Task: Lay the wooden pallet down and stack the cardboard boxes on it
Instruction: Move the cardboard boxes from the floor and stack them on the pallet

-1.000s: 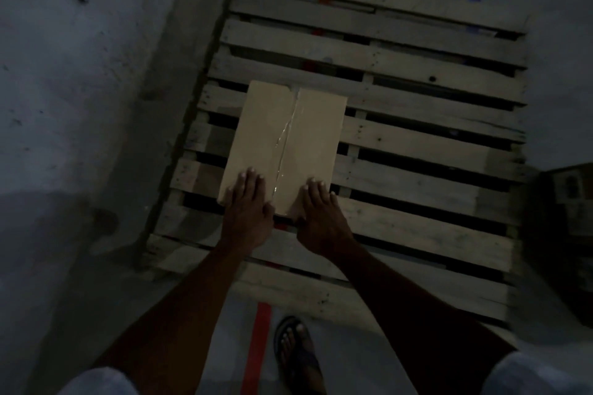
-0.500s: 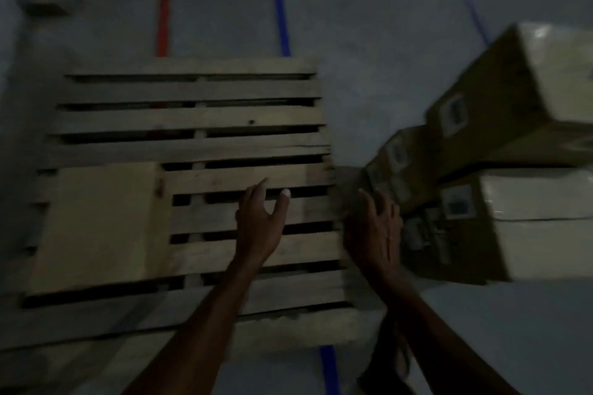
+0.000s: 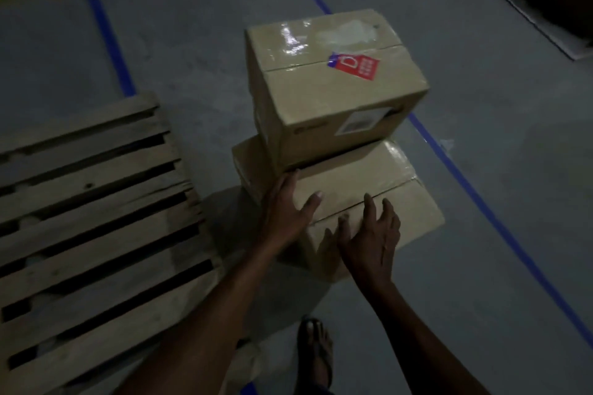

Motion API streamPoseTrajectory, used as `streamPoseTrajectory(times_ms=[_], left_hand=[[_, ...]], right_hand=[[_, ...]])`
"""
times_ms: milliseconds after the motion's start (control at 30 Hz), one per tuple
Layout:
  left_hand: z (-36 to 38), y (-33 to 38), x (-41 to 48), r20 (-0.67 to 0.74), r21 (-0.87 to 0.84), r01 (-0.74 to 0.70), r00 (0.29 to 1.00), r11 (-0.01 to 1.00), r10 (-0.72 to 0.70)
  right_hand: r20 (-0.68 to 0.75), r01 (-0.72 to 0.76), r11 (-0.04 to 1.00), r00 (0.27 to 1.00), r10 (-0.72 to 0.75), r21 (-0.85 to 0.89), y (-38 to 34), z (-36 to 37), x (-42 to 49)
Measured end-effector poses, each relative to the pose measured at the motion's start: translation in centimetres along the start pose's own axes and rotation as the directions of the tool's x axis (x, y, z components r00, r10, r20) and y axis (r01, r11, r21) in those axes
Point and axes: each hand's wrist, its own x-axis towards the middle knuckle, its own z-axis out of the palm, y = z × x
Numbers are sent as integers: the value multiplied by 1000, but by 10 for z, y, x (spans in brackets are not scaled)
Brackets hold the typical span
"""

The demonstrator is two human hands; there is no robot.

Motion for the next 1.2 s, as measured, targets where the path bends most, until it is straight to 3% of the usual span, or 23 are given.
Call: streamPoseTrajectory(times_ms=[167,267,400,533,633,767,833,967,1200], left_hand=[[32,-3,34,12,328,-24,1000,944,21],[36,-5,40,5,349,63,998,935,-69],[35,-9,44,7,259,76,997,963,-80],[15,-8,35,89,118,-10,996,993,-1],[-9,2,14,75,-44,-122,989,992,125],[-52,54,-29,44,-247,-215,972,945,232],[-82,78,-53,3,-283,-205,977,937,215],[-161,92,-89,-130,-191,-138,985,972,114],[-301,-3,-135,-258,-316,96,949,944,-183]], right_hand=[[64,-259,964,965,255,52,37,15,-5],[94,-383,910,923,372,160,38,23,-13],[235,-526,740,850,471,420,23,26,-18],[221,-568,706,820,528,423,14,10,-18],[190,-549,707,830,525,445,22,-34,-27],[330,-590,512,793,511,625,13,-135,-46],[327,-564,571,821,468,597,-4,-177,-58],[341,-493,692,869,360,527,-67,-211,-79],[399,-318,816,909,118,482,-190,-129,-123]])
